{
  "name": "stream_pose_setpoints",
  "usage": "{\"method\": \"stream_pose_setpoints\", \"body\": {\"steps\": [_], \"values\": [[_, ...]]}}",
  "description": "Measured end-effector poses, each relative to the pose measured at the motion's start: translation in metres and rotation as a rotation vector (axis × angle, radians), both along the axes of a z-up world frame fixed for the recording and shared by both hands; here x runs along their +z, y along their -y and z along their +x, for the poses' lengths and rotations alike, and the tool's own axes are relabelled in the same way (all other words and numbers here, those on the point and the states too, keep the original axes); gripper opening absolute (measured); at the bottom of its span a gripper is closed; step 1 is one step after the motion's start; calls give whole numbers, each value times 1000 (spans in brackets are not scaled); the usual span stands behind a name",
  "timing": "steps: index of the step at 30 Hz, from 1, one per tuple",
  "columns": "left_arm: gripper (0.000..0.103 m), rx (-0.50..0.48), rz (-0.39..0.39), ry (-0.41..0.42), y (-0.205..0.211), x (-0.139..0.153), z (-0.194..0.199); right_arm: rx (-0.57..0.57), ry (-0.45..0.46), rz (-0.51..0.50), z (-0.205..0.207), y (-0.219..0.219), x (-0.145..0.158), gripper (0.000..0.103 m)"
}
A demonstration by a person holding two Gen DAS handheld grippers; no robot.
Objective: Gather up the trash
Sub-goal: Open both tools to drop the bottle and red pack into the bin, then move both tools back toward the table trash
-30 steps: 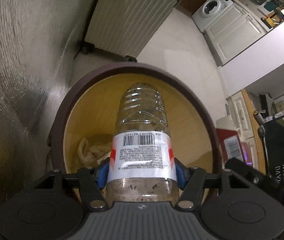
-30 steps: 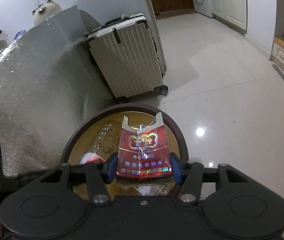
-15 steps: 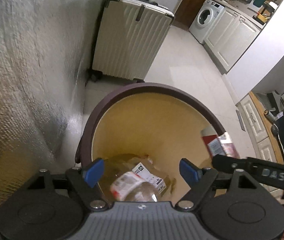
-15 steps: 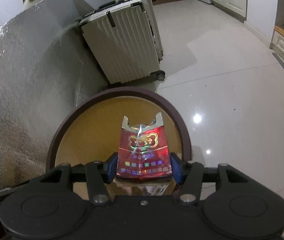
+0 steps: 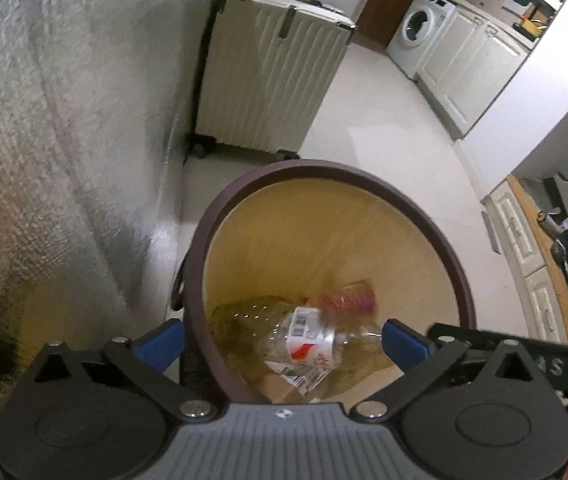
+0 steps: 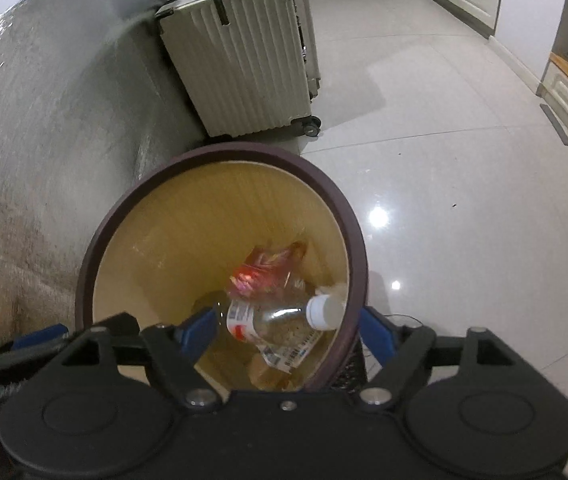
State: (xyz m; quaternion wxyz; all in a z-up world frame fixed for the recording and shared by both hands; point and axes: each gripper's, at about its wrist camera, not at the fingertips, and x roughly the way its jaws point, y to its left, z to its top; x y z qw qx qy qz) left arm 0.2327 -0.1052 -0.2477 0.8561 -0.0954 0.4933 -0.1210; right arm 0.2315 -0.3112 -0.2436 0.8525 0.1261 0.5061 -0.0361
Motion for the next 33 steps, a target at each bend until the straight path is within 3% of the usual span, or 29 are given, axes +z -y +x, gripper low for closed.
{"method": "stream_pose_setpoints", "body": {"steps": [16, 28, 33], "values": [[103, 6, 69, -28, -1, 4, -7, 14, 17, -25, -16, -1, 12, 79], [103, -11, 113, 20, 2, 32, -31, 10, 100, -49, -45, 6, 39, 101], [103, -13, 119, 49, 2, 47, -44, 3, 128, -50, -59, 9, 49, 102]]}}
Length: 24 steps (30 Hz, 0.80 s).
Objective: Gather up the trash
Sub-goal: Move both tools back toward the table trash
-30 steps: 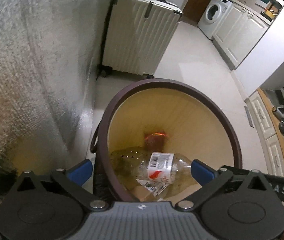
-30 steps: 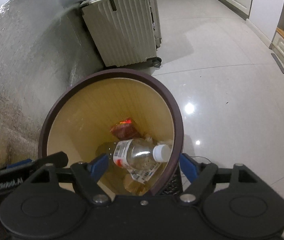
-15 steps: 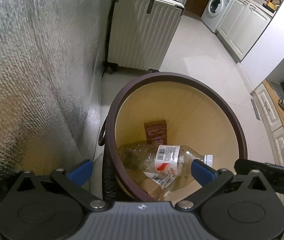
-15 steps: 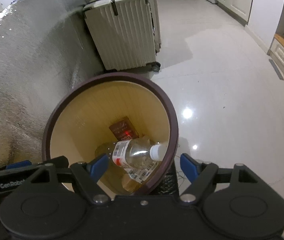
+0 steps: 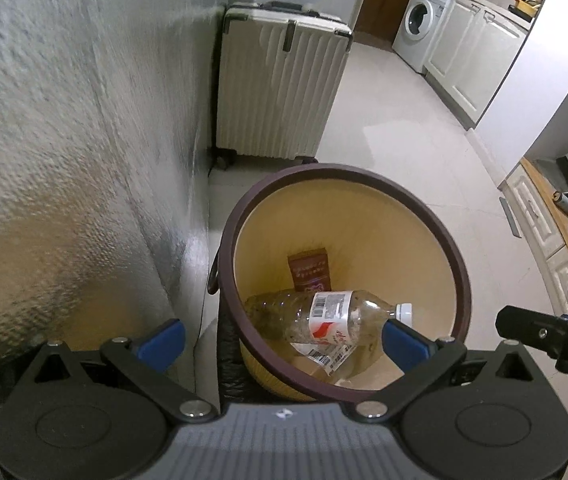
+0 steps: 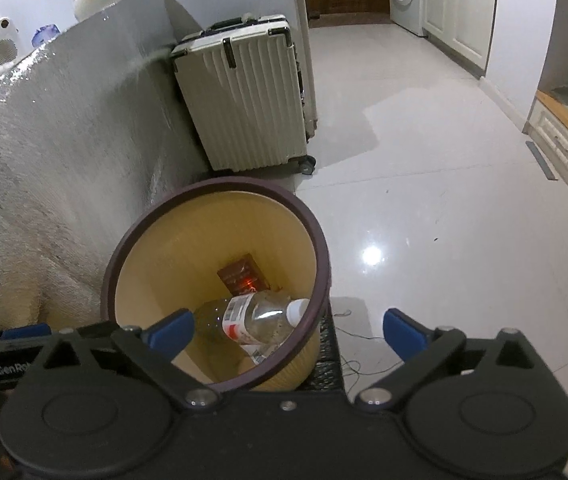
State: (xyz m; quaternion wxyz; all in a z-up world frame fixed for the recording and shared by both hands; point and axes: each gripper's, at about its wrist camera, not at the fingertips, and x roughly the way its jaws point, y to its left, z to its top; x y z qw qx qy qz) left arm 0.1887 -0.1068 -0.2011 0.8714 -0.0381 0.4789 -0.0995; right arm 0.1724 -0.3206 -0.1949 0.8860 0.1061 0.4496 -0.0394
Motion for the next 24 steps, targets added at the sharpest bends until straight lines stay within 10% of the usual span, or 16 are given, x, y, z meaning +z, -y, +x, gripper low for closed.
{"method": "stream_pose_setpoints", "body": {"steps": [24], "values": [[103, -42, 2, 166, -4, 76, -64, -52, 124, -66, -76, 11, 63, 103]]}}
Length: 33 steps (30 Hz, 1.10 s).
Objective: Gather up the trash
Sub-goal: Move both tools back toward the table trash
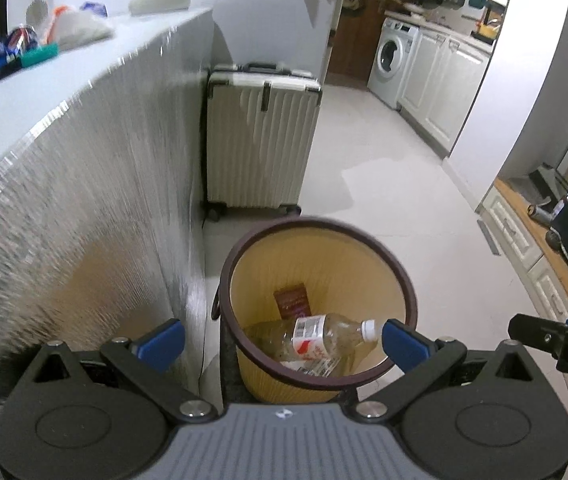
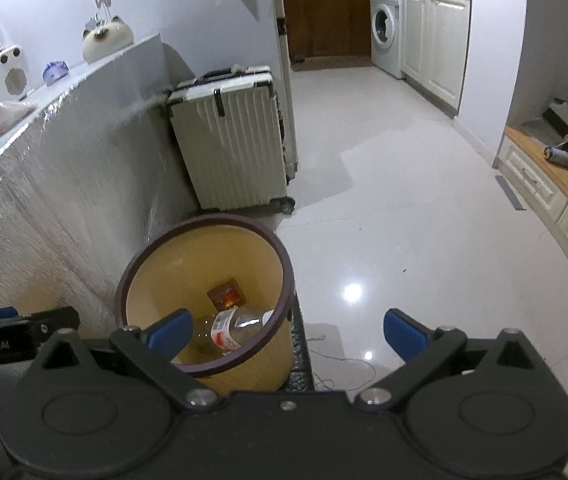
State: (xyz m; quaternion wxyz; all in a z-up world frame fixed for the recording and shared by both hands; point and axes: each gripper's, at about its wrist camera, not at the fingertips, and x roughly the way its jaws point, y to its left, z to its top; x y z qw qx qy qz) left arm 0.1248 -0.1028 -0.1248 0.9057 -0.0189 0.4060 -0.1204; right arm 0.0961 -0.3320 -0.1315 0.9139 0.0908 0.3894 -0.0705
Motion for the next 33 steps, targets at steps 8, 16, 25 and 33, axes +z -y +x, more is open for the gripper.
{"method": "stream_pose_setpoints", "body": {"steps": [8, 16, 25, 33], "values": [[103, -8, -17, 84, -6, 30, -22, -23, 89, -11, -27, -1, 31, 103], [103, -39, -39, 197, -13, 69, -44, -25, 185, -21, -42, -8, 63, 103], [103, -39, -42, 317, -33, 111, -59, 21, 311, -25, -49, -31, 100, 103], [103, -9, -12, 386, -76, 137, -56, 82, 362, -32, -35, -64, 115, 103]]}}
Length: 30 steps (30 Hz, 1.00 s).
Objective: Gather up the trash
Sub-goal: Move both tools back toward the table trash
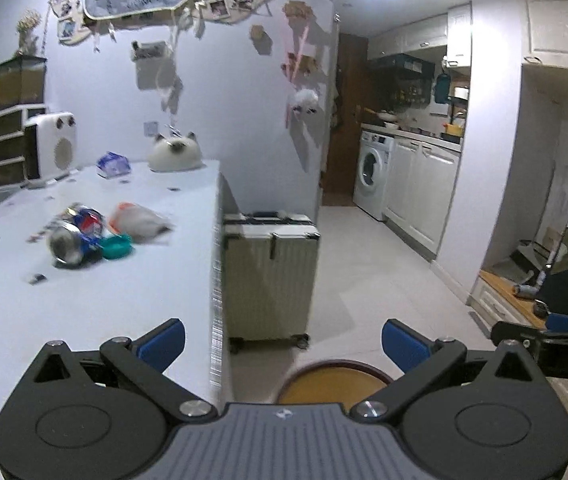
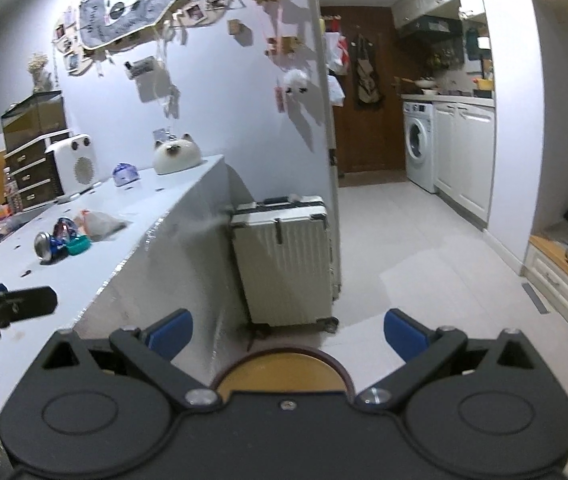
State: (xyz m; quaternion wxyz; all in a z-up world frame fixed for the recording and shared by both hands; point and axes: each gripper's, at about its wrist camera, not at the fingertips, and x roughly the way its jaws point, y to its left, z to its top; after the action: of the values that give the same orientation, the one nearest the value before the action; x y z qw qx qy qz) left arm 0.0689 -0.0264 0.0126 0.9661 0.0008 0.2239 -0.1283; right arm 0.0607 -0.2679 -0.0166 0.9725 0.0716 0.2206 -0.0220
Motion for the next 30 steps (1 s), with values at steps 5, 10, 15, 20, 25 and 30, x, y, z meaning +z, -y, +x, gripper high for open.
{"method": "stream_pose_setpoints", "body": {"steps": [5, 10, 15, 20, 25, 30], "values": [[103, 62, 16, 6, -39, 6, 14, 36, 23, -4, 16, -26, 2, 103], [103, 108, 45, 7, -82, 12, 30, 80, 30, -15, 36, -56, 3, 103], [103, 110, 50, 0, -120, 22, 45, 122, 43, -21, 53, -84, 5, 103], [103, 113, 82, 16, -154, 39, 52, 168, 54, -29, 64, -105, 10, 103], [103, 98, 145, 34, -178, 64, 63, 200, 56, -13, 77, -121, 17, 103], [103, 115, 117, 53, -204, 83, 101, 200, 57, -18, 95, -139, 29, 103]]}}
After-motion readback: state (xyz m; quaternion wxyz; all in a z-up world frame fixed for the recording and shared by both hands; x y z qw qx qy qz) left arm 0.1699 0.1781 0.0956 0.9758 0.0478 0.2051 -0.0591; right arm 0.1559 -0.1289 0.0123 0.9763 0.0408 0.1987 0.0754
